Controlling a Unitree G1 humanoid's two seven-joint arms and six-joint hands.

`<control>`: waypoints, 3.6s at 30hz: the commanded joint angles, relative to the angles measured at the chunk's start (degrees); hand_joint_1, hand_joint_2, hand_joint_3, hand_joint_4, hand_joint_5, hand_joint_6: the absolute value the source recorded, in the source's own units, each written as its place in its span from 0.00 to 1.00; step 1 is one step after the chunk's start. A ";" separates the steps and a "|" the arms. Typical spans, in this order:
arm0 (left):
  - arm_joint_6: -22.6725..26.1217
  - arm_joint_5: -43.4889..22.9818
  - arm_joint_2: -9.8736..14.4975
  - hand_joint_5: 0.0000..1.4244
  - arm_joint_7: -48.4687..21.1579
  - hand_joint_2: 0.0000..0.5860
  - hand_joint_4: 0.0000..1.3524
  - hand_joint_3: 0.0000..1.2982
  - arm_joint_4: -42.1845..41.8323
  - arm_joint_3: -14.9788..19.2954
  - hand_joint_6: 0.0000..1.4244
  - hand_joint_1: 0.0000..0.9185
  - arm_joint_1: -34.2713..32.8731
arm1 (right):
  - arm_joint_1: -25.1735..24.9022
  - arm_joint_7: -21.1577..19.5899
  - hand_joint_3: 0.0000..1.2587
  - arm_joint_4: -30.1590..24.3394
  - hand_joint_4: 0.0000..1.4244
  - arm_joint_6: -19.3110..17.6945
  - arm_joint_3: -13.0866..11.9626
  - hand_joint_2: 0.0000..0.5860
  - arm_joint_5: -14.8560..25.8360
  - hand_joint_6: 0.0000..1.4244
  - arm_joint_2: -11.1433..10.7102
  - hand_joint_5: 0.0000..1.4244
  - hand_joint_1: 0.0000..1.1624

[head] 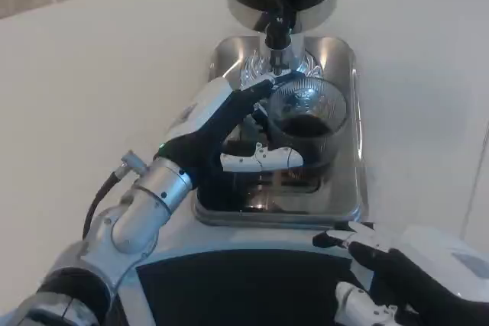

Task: Grasp the cup under the faucet to collect the drink, then remove the cup.

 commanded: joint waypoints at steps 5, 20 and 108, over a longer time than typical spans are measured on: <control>1.72 -0.10 -1.30 0.46 0.33 0.12 0.24 0.20 0.78 0.33 0.63 0.49 0.47 | 0.36 -0.22 0.14 -0.84 0.04 1.12 0.36 1.00 -1.05 0.03 3.52 0.00 0.00; 5.07 1.12 -1.85 0.44 1.59 0.12 0.22 0.19 0.59 -0.74 0.61 0.47 -0.78 | 0.39 -0.25 0.14 -0.84 0.03 2.43 0.13 1.00 -1.31 0.04 3.36 0.00 0.02; -7.53 5.19 8.29 0.98 13.89 0.08 0.87 0.77 -5.76 -0.72 1.00 0.61 6.75 | -0.51 -4.83 0.13 -0.84 0.02 2.03 1.45 0.93 1.41 0.06 3.52 0.00 0.13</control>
